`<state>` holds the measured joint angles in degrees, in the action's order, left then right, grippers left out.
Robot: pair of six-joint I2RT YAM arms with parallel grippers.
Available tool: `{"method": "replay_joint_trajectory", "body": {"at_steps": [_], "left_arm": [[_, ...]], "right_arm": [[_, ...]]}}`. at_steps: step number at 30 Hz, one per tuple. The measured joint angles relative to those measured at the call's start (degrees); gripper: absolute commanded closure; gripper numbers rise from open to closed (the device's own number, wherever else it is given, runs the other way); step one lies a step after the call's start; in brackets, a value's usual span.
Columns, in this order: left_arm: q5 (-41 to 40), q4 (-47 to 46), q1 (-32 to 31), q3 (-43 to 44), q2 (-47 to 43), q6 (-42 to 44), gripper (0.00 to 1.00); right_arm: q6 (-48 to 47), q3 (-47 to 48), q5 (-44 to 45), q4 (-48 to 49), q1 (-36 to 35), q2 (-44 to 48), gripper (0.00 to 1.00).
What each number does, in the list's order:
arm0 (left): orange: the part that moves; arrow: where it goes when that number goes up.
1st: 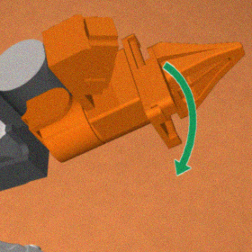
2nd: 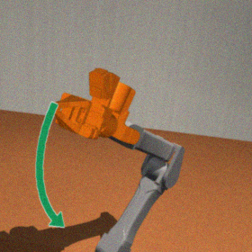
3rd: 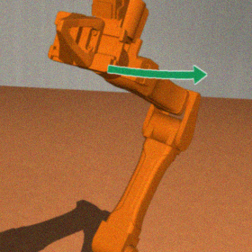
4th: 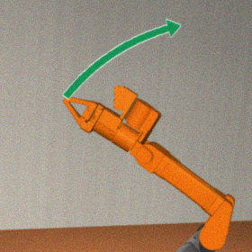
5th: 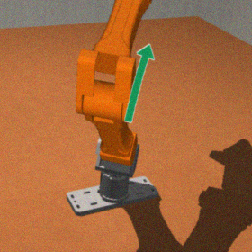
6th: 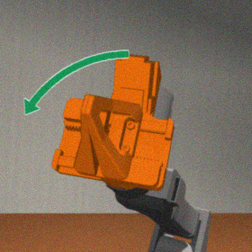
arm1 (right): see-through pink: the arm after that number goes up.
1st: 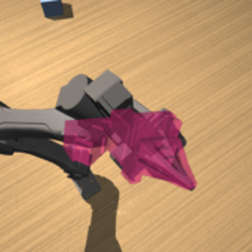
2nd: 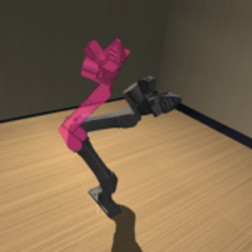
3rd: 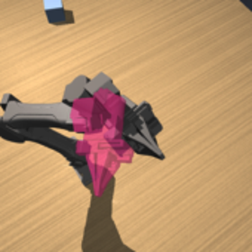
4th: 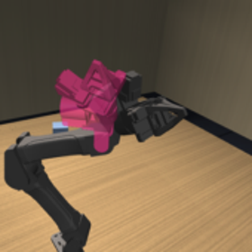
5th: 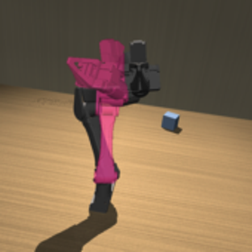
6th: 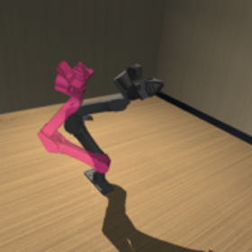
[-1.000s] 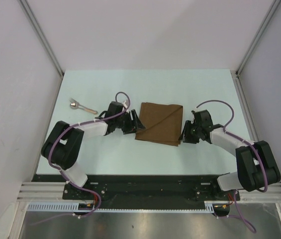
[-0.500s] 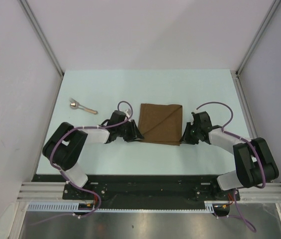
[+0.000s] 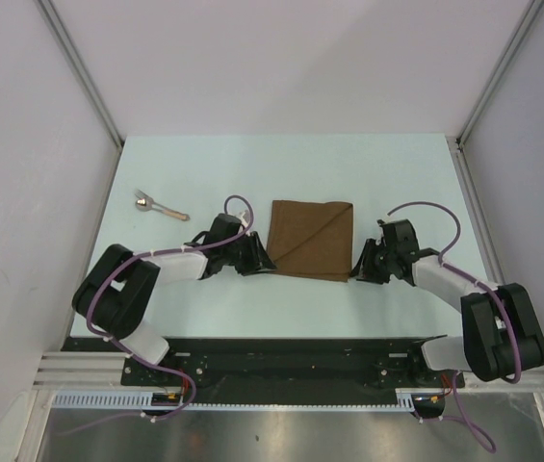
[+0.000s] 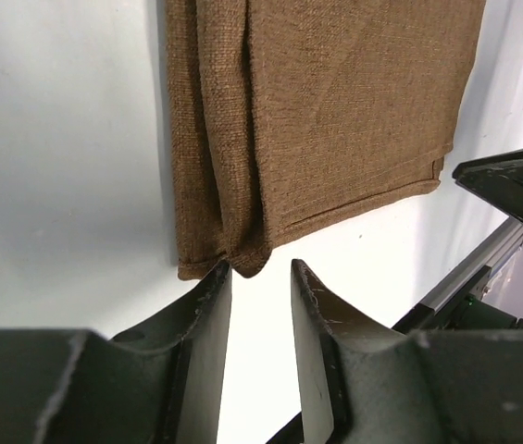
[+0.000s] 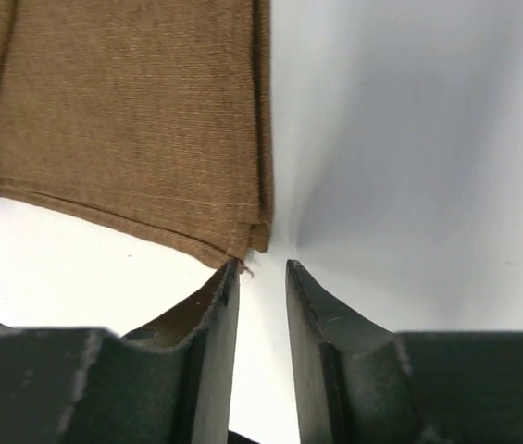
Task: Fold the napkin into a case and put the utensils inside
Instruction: Smooth out the upper triangle-folded napkin at the center of the board.
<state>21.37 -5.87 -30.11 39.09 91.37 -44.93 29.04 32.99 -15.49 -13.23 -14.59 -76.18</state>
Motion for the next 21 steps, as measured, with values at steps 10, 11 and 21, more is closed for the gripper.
{"method": "replay_joint_trajectory", "body": {"at_steps": [10, 11, 21], "left_arm": [[-0.2, 1.0, 0.8, 0.0, 0.0, 0.5, 0.8], [-0.2, 1.1, 0.8, 0.0, 0.0, 0.5, 0.83], [-0.2, 2.7, 1.2, 0.7, 0.2, 1.6, 1.0]], "right_arm": [[2.5, -0.7, -1.6, 1.4, -2.1, -0.3, 0.65], [2.7, -0.9, -1.7, 1.6, -2.3, -0.7, 0.65], [5.7, -1.3, -3.5, 7.6, -2.6, -4.8, 0.87]]}}
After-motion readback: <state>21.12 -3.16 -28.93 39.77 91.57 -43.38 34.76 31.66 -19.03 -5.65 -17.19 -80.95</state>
